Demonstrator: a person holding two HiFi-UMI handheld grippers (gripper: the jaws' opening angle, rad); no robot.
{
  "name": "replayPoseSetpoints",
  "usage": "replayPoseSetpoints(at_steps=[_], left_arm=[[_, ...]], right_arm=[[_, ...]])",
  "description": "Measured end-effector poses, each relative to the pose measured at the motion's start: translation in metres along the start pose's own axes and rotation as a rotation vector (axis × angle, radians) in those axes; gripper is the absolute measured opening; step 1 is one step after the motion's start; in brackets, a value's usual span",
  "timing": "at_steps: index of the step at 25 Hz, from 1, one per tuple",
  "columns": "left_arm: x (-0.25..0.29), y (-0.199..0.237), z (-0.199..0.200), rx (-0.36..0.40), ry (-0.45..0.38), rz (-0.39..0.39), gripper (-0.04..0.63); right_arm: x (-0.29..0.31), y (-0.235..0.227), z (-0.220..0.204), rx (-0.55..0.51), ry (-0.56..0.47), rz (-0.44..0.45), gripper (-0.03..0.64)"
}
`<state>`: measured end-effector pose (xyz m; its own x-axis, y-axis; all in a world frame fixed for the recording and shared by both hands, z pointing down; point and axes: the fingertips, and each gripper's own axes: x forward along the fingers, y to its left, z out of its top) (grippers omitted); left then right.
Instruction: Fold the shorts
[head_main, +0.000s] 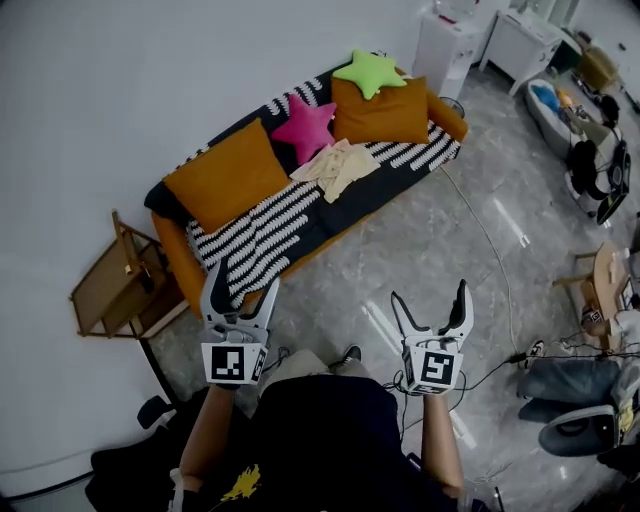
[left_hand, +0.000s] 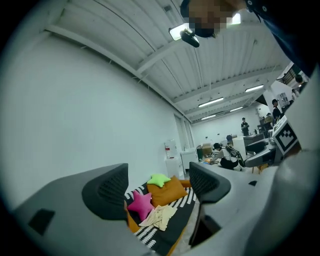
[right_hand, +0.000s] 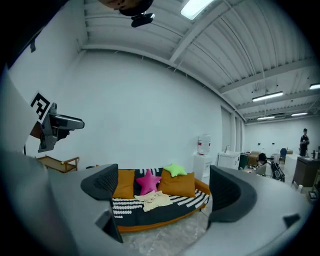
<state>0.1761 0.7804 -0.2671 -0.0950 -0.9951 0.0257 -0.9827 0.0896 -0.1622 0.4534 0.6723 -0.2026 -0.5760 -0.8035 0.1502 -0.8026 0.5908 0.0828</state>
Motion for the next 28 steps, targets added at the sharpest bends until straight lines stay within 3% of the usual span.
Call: replayPoseSetpoints(at_steps=[10,15,18,21,24,28], left_arm=[[0.045,0.027,-0.039,0.047,0.082,0.022,0.387],[0.12,0.075,-0.064,-0.039,0.034,0.016,0.387],[0.167,0.111,-0.078,-0.047,0.015,-0.028,0.387],[0.212,0.15,-0.101,-0.028,0.033,-0.122,0.387],[0.257,0.17,-0.137,0.004,0.084,-0.192,0.382],[0.305,0.185,-0.168,0.02,0.102,-0.223,0.379]], right_arm=[[0.081,0.023,-0.016,-0.034,0.066,0.109,0.549],[0.154,0.043,-0.024,-0.081,0.114,0.098,0.531],[0.204,0.066,-0.028,-0.044,0.188,0.092,0.509],[0.256,0.108,-0.042,0.037,0.27,0.109,0.498],[0.3,0.125,-0.047,-0.056,0.328,0.113,0.495],[0.352,0.131,-0.061,-0.121,0.387,0.14,0.486]])
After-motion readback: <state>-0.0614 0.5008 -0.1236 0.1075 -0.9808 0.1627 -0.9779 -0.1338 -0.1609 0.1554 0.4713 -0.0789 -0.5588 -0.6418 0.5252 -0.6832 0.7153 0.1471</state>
